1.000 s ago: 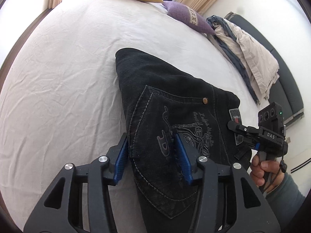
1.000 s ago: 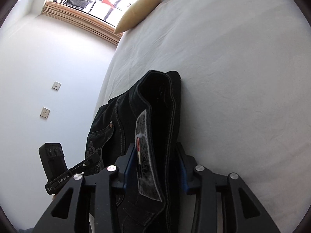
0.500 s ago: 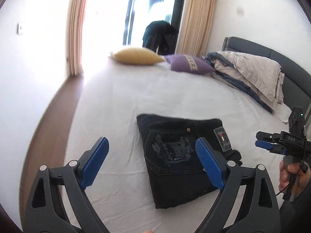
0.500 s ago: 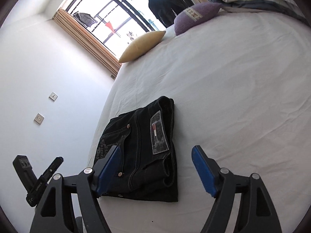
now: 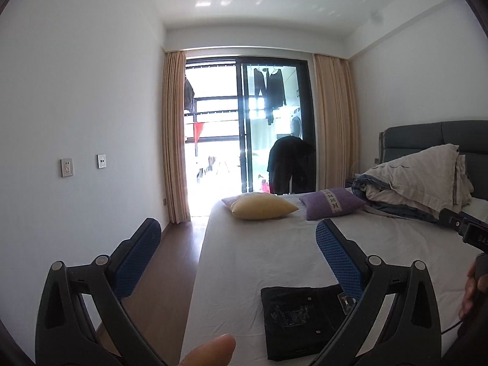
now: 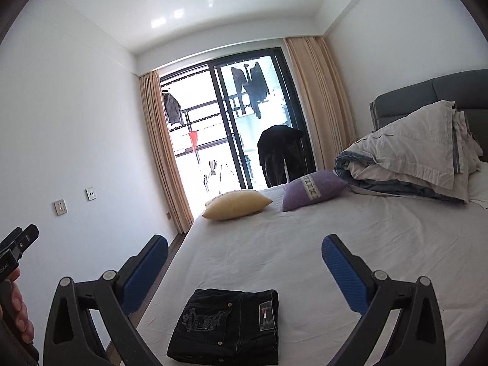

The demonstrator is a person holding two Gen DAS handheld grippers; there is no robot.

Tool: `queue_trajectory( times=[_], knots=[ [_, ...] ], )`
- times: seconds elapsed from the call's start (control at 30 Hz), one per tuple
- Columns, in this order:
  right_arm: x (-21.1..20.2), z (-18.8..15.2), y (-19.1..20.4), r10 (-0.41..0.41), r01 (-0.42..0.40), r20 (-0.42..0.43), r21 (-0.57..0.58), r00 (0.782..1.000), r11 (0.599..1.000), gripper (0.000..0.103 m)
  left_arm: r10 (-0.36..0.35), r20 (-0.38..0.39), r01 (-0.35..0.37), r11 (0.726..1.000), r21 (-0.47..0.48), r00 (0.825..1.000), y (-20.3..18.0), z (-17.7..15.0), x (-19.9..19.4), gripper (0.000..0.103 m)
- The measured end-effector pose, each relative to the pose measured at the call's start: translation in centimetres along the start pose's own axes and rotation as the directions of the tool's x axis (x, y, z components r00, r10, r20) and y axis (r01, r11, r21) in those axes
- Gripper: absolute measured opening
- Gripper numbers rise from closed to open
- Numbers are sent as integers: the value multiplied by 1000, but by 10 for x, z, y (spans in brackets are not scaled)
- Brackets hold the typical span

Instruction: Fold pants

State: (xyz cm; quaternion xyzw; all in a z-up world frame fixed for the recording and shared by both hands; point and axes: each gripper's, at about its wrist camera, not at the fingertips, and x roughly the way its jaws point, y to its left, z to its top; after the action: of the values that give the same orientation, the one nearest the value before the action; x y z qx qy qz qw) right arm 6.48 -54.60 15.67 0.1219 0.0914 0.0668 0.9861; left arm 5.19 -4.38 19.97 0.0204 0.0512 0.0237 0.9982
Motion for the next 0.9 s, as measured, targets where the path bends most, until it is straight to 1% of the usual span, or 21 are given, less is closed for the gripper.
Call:
queue_trajectory(
  times=[0.07,0.13,0.2,0.27,0.33,0.4,0.53,0.63,0.8,0.9],
  knots=[
    [-11,10,6,-9,8,-14,-18,1000,1000,103,-15,-35,15,1000,-12,999,-1,2,-8,103],
    [-19,12,13,-42,40,-31,-50,999,998,103,-14,-91,11,1000,-29,996,-3,-1,-16,103],
    [-22,10,16,-57,53,-67,-67,996,996,103,-26,-161,21,999,-36,987,-8,-13,-16,103],
    [-21,2,16,-94,86,-117,-75,989,994,103,-31,-230,24,999,-32,973,-15,-29,-10,103],
    [-15,-9,14,-123,111,-170,-75,978,991,103,-17,-314,11,1000,-21,949,-24,-48,0,103],
    [-8,-22,10,-157,146,-230,-66,960,987,103,17,-387,-20,1000,-4,922,-29,-67,12,103],
    [11,-52,-3,-198,199,-352,-32,915,979,103,12,-483,-24,1000,-18,875,-35,-97,28,103],
    [19,-69,-2,-222,216,-395,-60,891,975,103,16,-538,-32,999,-20,843,-38,-116,41,103],
    [28,-89,10,-238,201,-435,-128,868,971,103,15,-590,-36,999,-24,807,-36,-146,74,103],
    [31,-97,17,-226,182,-460,-138,859,973,103,9,-605,-31,999,-26,796,-34,-155,83,103]
  ],
)
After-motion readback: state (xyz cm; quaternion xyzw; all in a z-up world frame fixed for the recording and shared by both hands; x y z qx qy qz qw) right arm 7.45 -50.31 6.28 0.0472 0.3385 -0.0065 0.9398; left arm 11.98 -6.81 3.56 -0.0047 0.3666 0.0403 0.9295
